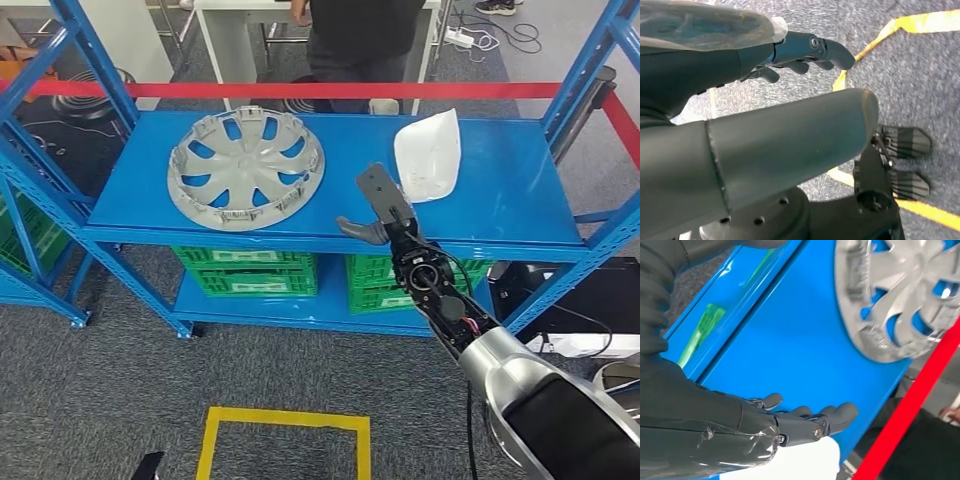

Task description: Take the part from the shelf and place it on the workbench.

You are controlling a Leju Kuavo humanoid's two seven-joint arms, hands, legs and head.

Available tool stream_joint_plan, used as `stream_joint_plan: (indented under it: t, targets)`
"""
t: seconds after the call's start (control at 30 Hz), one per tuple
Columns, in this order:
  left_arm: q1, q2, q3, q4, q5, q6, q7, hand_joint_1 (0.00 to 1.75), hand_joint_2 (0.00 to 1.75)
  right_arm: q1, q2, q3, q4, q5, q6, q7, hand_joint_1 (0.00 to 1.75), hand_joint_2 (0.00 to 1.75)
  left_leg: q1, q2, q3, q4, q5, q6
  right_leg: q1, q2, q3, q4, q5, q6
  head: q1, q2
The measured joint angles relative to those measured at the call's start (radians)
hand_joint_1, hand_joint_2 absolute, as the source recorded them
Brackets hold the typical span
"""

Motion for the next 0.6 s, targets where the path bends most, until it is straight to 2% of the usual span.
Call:
stream_joint_plan:
  t: [0.23, 0.3, 0.37, 0.4, 0.43, 0.47, 0.53, 0.57, 0.6]
  targets:
    - [-0.010, 0.001, -0.013, 0.000, 0.014, 0.002, -0.005, 0.00, 0.00, 0.016, -0.028, -0.006, -0.058, 0.021, -0.011, 0.024, 0.00, 1.75, 0.001, 0.001, 0.000, -0.001, -0.001, 0.001, 0.000, 0.004, -0.001, -0.001, -0.005, -0.001, 0.000, 0.000]
    - [-0.008, 0.003, -0.014, 0.000, 0.019, 0.002, -0.010, 0.00, 0.00, 0.018, -0.034, -0.008, -0.073, 0.024, -0.012, 0.026, 0.00, 1.75, 0.000, 0.003, 0.008, -0.021, -0.009, 0.009, 0.001, 0.003, 0.007, -0.004, 0.000, 0.003, 0.000, 0.000]
    - [-0.005, 0.004, -0.014, 0.000, 0.022, 0.000, -0.015, 0.00, 0.00, 0.018, -0.038, -0.010, -0.088, 0.025, -0.012, 0.027, 0.00, 1.75, 0.003, 0.006, 0.037, -0.065, -0.013, 0.024, 0.003, 0.001, 0.018, -0.001, 0.004, 0.011, 0.000, 0.000]
    - [-0.003, 0.003, -0.014, 0.000, 0.023, -0.001, -0.018, 0.00, 0.00, 0.016, -0.039, -0.011, -0.094, 0.025, -0.011, 0.026, 0.00, 1.75, 0.007, 0.007, 0.056, -0.085, -0.012, 0.028, 0.003, -0.001, 0.016, 0.015, -0.004, 0.014, 0.000, 0.000]
    - [0.000, 0.002, -0.014, 0.000, 0.024, -0.002, -0.020, 0.00, 0.00, 0.013, -0.040, -0.012, -0.100, 0.025, -0.010, 0.026, 0.00, 1.75, 0.011, 0.007, 0.072, -0.098, -0.009, 0.031, 0.002, -0.002, 0.004, 0.045, -0.027, 0.017, 0.000, 0.000]
    - [0.003, 0.002, -0.014, 0.000, 0.026, -0.003, -0.022, 0.00, 0.00, 0.010, -0.041, -0.013, -0.104, 0.025, -0.009, 0.026, 0.00, 1.75, 0.014, 0.007, 0.084, -0.104, -0.009, 0.029, 0.000, -0.002, -0.018, 0.097, -0.058, 0.020, 0.000, 0.000]
    - [0.007, 0.001, -0.014, 0.000, 0.028, -0.004, -0.025, 0.00, 0.00, 0.011, -0.041, -0.014, -0.110, 0.025, -0.006, 0.026, 0.00, 1.75, 0.024, 0.008, 0.099, -0.105, -0.015, 0.019, -0.010, -0.002, -0.080, 0.226, -0.114, 0.037, 0.000, 0.000]
    - [0.009, 0.000, -0.014, 0.000, 0.028, -0.004, -0.026, 0.00, 0.00, 0.013, -0.041, -0.015, -0.111, 0.025, -0.005, 0.026, 0.00, 1.75, 0.032, 0.007, 0.107, -0.103, -0.020, 0.010, -0.020, -0.003, -0.100, 0.263, -0.121, 0.049, 0.000, 0.000]
    - [0.013, -0.001, -0.014, 0.000, 0.029, -0.004, -0.026, 0.00, 0.00, 0.015, -0.041, -0.015, -0.112, 0.026, -0.005, 0.026, 0.00, 1.75, 0.043, 0.004, 0.116, -0.099, -0.026, -0.001, -0.033, -0.005, -0.104, 0.261, -0.105, 0.066, 0.000, 0.000]
